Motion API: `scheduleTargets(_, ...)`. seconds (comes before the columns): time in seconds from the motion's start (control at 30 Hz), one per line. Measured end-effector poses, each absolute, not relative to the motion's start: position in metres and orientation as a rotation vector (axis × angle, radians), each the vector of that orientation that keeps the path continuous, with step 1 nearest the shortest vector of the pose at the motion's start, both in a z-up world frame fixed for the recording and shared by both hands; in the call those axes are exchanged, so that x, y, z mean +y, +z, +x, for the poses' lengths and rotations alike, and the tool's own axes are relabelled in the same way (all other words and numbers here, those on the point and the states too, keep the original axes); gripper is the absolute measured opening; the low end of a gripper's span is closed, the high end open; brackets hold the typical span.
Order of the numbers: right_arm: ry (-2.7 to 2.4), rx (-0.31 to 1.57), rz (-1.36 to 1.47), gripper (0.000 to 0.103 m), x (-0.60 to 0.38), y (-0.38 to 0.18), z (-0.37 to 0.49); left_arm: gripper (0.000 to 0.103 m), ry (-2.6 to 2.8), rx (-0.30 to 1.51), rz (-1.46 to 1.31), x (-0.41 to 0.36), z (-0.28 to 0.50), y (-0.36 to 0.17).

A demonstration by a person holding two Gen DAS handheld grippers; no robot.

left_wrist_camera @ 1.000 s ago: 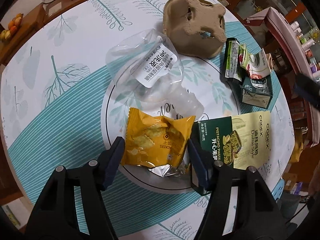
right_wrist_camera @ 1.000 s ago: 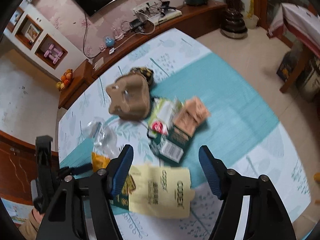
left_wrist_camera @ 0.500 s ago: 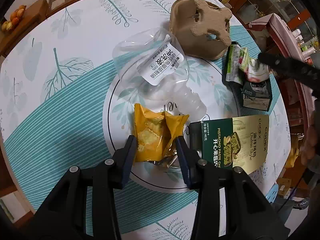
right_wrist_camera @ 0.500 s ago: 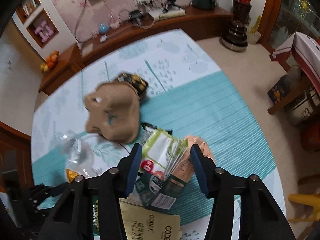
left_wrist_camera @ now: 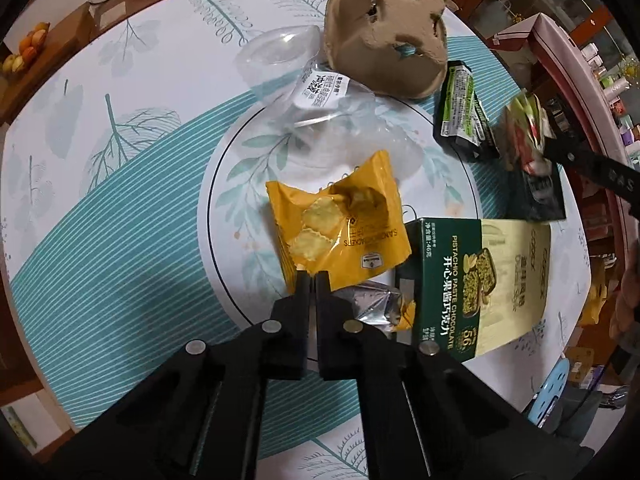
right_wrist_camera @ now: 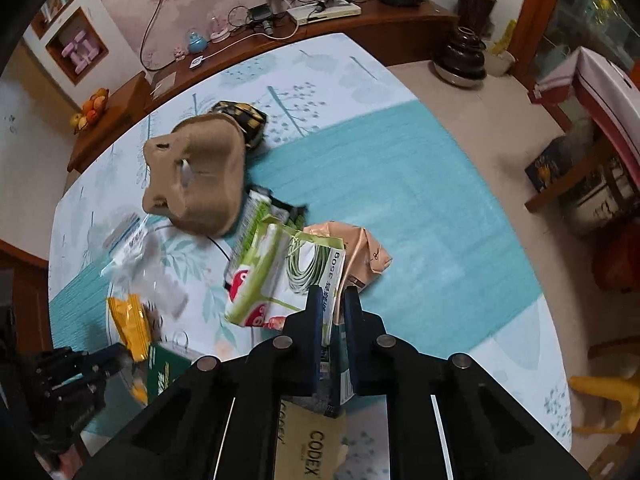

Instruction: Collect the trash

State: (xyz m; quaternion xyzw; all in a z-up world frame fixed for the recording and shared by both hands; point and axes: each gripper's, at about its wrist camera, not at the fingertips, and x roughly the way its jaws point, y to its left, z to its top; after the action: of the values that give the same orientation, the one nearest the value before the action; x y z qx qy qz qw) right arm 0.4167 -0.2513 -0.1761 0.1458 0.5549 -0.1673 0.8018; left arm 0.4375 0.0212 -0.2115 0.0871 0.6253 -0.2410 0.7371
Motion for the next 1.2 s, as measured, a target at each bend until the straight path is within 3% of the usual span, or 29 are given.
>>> scheduleTargets(0.4,-0.327,1.075,0.510,0.009,-0.262,-0.142,0.350,0.000,-0.531,1.349,0.150,0.038,0.413,-0.183)
scheduleTargets(0.8,-0.451,1.121,0.555,0.010,-0.285,-0.171,0.305,0.000,-0.553,1.345,0.165,0.021,0.396,-0.175)
scheduleTargets(1.2,-0.490,1.128,0.485,0.022,-0.287,-0.165,0.272,0.000,-0.586,1.350,0.186,0.004,0.382,-0.174)
